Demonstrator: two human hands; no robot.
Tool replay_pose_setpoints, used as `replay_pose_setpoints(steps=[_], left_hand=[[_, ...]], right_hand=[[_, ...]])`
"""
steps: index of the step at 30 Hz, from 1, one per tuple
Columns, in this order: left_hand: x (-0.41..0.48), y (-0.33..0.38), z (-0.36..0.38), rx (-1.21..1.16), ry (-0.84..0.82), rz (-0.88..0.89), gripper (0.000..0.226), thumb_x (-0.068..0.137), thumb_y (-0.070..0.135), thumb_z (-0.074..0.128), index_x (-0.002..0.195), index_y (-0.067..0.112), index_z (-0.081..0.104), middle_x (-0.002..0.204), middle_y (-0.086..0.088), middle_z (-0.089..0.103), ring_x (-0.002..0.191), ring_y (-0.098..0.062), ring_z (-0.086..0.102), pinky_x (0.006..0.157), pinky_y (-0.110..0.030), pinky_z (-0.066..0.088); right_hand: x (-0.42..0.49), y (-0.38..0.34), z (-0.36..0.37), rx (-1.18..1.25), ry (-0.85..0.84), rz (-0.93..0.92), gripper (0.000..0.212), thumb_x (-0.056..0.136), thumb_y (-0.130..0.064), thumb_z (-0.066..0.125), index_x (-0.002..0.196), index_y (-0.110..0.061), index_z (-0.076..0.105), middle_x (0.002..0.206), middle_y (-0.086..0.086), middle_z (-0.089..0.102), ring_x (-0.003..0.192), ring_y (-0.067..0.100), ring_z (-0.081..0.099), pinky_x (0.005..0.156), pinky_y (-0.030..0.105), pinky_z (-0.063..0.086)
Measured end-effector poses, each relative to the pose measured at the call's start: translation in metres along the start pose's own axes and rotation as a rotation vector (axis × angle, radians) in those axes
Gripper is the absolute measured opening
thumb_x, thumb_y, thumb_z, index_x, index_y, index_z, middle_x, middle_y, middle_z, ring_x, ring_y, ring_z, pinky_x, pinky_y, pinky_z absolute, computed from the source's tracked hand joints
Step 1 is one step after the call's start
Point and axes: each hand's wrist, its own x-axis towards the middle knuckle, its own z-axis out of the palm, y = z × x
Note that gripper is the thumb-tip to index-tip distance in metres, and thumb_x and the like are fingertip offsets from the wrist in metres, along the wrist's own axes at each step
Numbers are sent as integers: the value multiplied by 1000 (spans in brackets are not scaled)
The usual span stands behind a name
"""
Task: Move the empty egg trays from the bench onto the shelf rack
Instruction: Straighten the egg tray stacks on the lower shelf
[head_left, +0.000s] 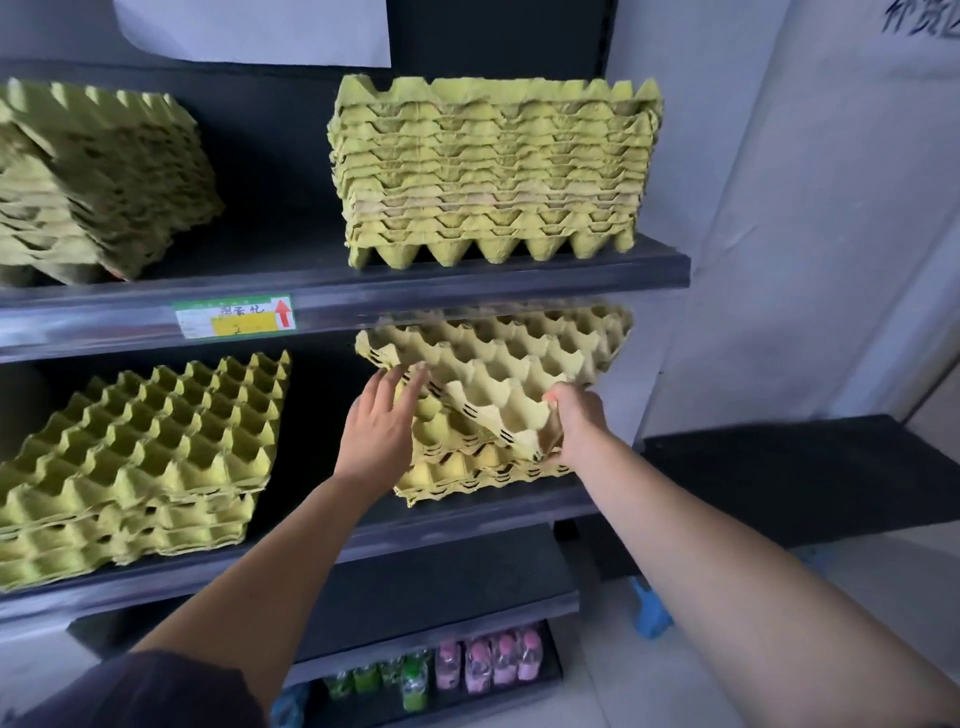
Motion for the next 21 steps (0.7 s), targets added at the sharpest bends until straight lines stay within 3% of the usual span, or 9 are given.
replay_pose_setpoints(steps=[2,4,7,9,12,15,17,19,21], left_hand=[[5,6,0,70,-14,13,73,86,3,49,148,21,15,151,-10,22,141,-29,14,115,-40,14],[9,13,0,130,-29,52,64,87,15,54,144,23,25,145,-7,34,137,-28,23,114,-42,16],[13,20,0,160,-33,111,54,87,28,58,137,24,37,132,0,49,129,-25,37,113,-43,17],[17,22,1,154,-14,154,45,87,24,60,130,21,47,122,-2,57,120,-27,48,109,-45,24],[21,21,2,153,35,227,36,74,9,74,106,18,61,94,-2,66,89,-27,63,83,-40,46],[26,22,5,208,66,277,43,57,1,83,91,20,64,82,4,66,71,-24,60,60,-32,44],[27,27,7,225,83,253,43,55,-1,82,88,20,66,80,5,66,70,-24,58,58,-31,43],[28,37,12,224,88,173,43,53,-3,81,87,19,67,75,4,65,68,-25,56,56,-32,43],[29,49,20,219,52,115,41,57,-3,79,90,19,68,76,2,66,70,-27,57,57,-32,42]], right_hand=[[7,-7,-13,-107,41,-61,46,70,-17,60,114,-7,52,104,16,59,98,36,57,86,56,50],[18,-8,-25,-161,20,-76,54,60,-21,58,112,-9,53,106,17,61,98,37,58,85,57,50],[20,-6,-40,-190,-26,-71,37,61,-20,56,96,-10,54,96,14,57,102,38,57,86,59,47],[18,-6,-45,-203,-62,-67,31,64,-20,55,93,-10,55,93,15,54,100,36,57,87,59,47],[24,-7,-43,-200,-92,-86,35,70,-20,54,103,-10,53,93,13,52,94,34,54,87,56,47],[34,-13,-40,-183,-62,-152,41,75,-22,56,114,-12,51,93,10,52,84,26,51,74,36,46],[42,-20,-38,-137,-23,-237,36,84,-21,58,118,-11,52,104,10,57,87,24,51,76,35,43],[53,-27,-36,-110,-31,-310,40,90,-24,58,128,-14,49,129,9,53,105,24,52,89,35,41],[57,-28,-33,-235,-94,-383,52,93,-30,56,141,-16,39,144,7,42,124,26,46,99,36,38]])
